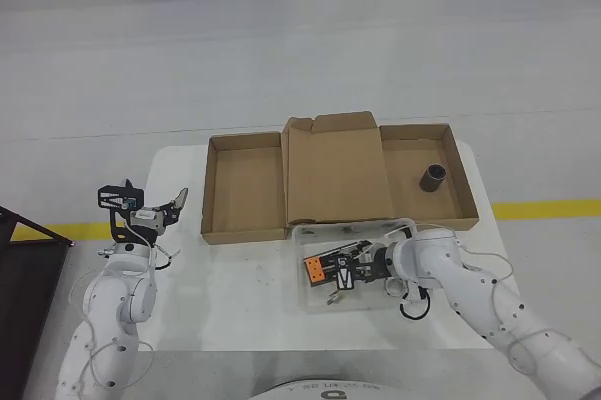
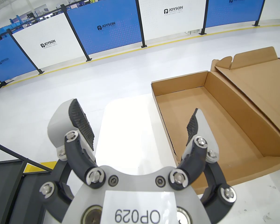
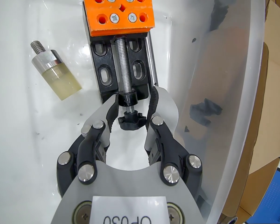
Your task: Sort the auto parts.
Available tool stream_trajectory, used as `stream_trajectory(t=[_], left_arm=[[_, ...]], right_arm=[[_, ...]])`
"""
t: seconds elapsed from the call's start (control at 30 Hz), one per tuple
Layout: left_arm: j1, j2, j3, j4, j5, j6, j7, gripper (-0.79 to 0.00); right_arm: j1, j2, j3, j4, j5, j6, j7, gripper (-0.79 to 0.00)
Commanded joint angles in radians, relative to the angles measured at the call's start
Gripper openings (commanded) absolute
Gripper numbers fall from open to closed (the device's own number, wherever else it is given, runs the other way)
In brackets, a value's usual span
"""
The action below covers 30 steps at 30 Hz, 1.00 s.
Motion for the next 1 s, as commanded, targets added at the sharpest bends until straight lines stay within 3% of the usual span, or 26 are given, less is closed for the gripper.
stream_trajectory(t=[0.0, 0.03, 0.1, 0.47, 0.97], left_arm=[[0.000, 0.000, 0.000, 0.000, 0.000, 0.000, 0.000, 0.000], [0.000, 0.000, 0.000, 0.000, 0.000, 0.000, 0.000, 0.000], [0.000, 0.000, 0.000, 0.000, 0.000, 0.000, 0.000, 0.000], [0.000, 0.000, 0.000, 0.000, 0.000, 0.000, 0.000, 0.000], [0.000, 0.000, 0.000, 0.000, 0.000, 0.000, 0.000, 0.000]], right_arm=[[-0.003, 0.002, 0.009, 0.001, 0.003, 0.002, -0.008, -0.560], [-0.007, 0.004, 0.017, 0.002, 0.005, 0.005, -0.013, -0.671], [-0.018, 0.009, 0.040, -0.002, 0.009, 0.010, -0.030, -0.785], [-0.134, 0.054, 0.203, -0.049, -0.013, -0.015, -0.184, -0.785], [-0.197, 0.074, 0.270, -0.066, -0.052, -0.013, -0.300, -0.785]])
